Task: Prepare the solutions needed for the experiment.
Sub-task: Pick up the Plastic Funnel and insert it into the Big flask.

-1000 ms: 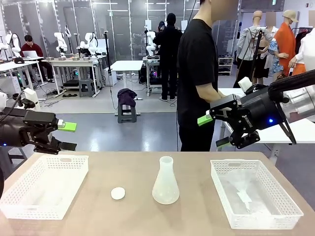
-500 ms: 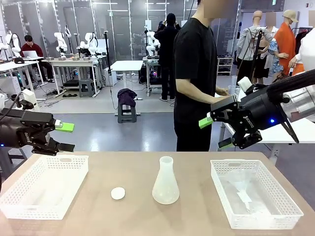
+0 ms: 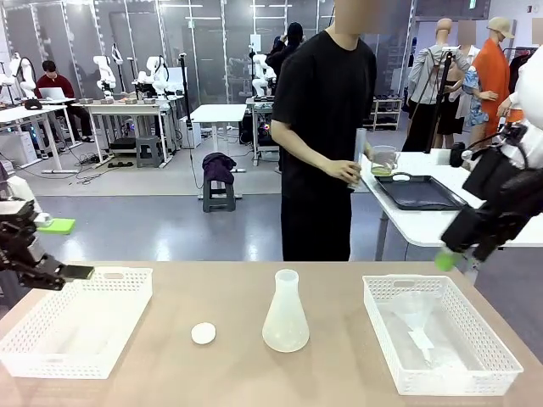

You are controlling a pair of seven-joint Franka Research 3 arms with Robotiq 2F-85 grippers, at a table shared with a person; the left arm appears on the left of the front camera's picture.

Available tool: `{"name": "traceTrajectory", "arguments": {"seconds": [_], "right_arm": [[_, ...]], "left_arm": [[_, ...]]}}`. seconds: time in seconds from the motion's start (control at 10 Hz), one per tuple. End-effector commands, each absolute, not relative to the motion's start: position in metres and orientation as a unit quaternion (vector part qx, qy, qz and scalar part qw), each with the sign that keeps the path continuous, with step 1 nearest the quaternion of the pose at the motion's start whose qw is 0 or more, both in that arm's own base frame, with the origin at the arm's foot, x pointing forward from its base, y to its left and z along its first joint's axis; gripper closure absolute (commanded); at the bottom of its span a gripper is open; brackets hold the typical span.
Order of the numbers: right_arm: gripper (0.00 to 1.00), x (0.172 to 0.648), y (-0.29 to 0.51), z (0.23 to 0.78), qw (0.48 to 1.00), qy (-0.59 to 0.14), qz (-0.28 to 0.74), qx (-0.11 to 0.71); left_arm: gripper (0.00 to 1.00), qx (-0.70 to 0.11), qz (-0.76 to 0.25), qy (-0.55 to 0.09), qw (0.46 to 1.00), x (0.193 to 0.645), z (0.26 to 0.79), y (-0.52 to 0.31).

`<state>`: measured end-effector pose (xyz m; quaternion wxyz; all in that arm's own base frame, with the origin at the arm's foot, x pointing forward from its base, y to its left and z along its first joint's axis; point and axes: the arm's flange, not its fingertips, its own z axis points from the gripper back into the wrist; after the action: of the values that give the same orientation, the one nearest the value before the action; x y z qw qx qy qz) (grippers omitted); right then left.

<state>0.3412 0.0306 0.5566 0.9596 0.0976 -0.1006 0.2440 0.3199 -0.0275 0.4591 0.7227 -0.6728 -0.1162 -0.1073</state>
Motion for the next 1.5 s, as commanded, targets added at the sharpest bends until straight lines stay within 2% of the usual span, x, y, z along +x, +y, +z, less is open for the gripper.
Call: {"name": "traceTrajectory", "arguments": {"seconds": [0.0,0.1,0.3,0.4,0.7,0.8,1.3,1.4], "right_arm": [[0.0,0.378,0.011,0.566,0.916,-0.096,0.389,-0.014],[0.0,0.392,0.006,0.568,0.883,-0.064,0.465,-0.031],[0.0,0.428,0.007,0.571,0.864,-0.046,0.495,-0.074],[0.0,0.441,0.008,0.572,0.86,-0.074,0.492,-0.114],[0.0,0.47,0.016,0.565,0.854,-0.143,0.48,-0.141],[0.0,0.455,0.015,0.574,0.855,-0.092,0.495,-0.122],[0.0,0.458,0.015,0.572,0.855,-0.095,0.494,-0.123],[0.0,0.47,0.017,0.56,0.819,-0.082,0.555,-0.123]], "left_arm": [[0.0,-0.686,-0.116,-0.083,0.713,0.312,0.448,-0.016],[0.0,-0.689,-0.118,-0.084,0.71,0.311,0.444,-0.012],[0.0,-0.695,-0.109,-0.084,0.706,0.313,0.439,-0.004],[0.0,-0.697,-0.108,-0.085,0.704,0.315,0.438,-0.002],[0.0,-0.694,-0.099,-0.085,0.708,0.315,0.442,-0.01],[0.0,-0.694,-0.099,-0.085,0.708,0.315,0.442,-0.01],[0.0,-0.694,-0.099,-0.085,0.708,0.315,0.442,-0.01],[0.0,-0.694,-0.099,-0.085,0.708,0.315,0.442,-0.01]]}}
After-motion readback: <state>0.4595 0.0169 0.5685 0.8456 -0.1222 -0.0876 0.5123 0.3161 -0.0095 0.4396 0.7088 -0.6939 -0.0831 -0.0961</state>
